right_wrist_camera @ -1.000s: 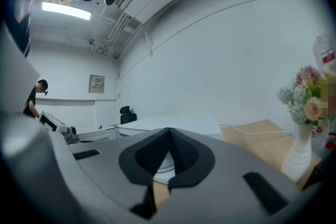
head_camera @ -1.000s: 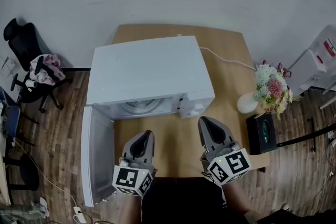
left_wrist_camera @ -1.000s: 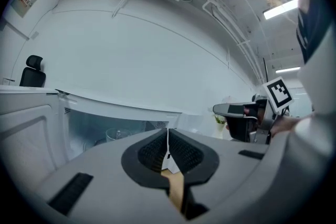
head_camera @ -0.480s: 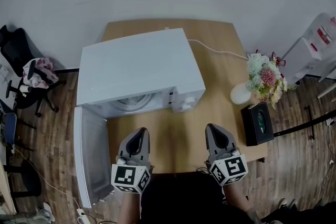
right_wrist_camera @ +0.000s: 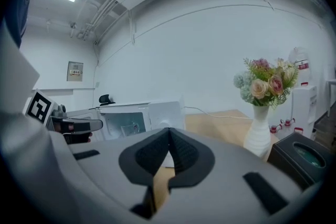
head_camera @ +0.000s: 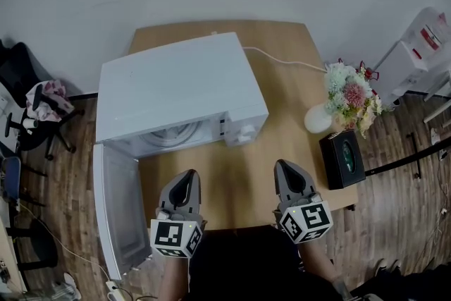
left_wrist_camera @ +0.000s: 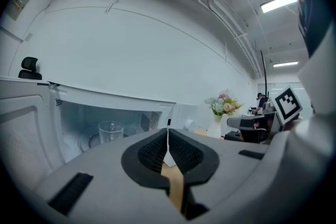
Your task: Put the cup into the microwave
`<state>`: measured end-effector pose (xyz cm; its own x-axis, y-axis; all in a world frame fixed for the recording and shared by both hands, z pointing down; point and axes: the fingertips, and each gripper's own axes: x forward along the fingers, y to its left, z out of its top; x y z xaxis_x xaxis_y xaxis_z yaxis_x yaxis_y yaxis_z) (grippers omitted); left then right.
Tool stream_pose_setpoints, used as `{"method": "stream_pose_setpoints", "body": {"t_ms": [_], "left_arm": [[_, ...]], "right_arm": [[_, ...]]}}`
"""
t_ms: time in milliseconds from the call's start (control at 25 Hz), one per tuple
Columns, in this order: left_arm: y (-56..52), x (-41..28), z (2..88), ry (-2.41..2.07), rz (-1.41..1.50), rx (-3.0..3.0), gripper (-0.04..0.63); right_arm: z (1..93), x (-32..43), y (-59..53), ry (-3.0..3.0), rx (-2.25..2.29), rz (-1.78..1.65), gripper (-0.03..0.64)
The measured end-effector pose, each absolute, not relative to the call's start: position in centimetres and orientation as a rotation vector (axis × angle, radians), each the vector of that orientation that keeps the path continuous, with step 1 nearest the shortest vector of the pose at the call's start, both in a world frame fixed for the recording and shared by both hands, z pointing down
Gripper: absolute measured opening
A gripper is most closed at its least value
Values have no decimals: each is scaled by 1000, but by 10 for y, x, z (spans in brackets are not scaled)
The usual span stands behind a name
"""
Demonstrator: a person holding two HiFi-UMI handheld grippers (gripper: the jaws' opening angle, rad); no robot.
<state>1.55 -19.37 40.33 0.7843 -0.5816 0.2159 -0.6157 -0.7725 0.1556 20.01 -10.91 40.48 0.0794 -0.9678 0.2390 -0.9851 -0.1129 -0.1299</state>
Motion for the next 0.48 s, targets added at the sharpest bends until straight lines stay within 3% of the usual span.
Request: {"method": "stream_pose_setpoints", "body": {"t_ms": [480], "left_arm": [[-188,14,409,-945,232,2739,6]], "right_arm": [[407,203,-113,-2040,2232,409,-6]]}}
